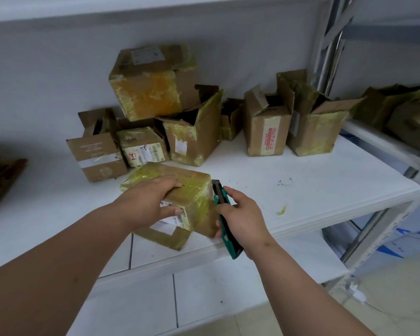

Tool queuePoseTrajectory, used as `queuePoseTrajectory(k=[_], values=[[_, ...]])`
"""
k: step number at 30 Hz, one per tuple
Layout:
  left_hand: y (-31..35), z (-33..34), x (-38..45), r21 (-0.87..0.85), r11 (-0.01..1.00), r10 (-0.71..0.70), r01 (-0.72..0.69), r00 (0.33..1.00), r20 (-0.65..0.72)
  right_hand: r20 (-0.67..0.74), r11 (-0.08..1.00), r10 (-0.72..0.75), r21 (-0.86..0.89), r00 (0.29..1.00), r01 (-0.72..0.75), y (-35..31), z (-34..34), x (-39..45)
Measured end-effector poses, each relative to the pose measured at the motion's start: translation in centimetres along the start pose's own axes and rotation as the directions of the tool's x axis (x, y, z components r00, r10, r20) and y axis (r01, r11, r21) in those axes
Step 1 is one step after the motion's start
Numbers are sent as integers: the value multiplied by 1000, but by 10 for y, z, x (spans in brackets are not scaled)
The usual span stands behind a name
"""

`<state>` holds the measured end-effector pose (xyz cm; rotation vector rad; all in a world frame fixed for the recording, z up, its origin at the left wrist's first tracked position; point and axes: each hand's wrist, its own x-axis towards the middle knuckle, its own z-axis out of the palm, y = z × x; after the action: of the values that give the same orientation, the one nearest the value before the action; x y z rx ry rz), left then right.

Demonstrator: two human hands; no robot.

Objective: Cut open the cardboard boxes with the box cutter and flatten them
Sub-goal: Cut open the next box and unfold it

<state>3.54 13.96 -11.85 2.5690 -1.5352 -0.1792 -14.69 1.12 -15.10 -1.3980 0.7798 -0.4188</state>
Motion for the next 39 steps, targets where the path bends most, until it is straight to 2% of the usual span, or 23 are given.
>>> queuePoseTrajectory(k=[4, 16, 23, 34, 39], values=[[-1, 1, 2, -9, 1000, 5, -5, 1000, -14, -9, 1000, -9, 15, 1000, 9, -1, -1, 5], [-1, -5, 12, -9, 998, -54, 54, 998, 43, 111, 998, 34, -47, 993, -29, -20, -1, 7], [3, -2, 8, 10, 1000, -26, 26, 999, 32, 162, 983, 95, -172, 982, -66, -39, -5, 11], [1, 1, 9, 3, 1000, 10, -10, 1000, 14, 149, 958, 31, -286, 988, 13, -38, 1, 6], [0, 2, 9, 1, 999, 32, -32, 999, -6, 176, 971, 72, -238, 982, -28, -40, -2, -3]])
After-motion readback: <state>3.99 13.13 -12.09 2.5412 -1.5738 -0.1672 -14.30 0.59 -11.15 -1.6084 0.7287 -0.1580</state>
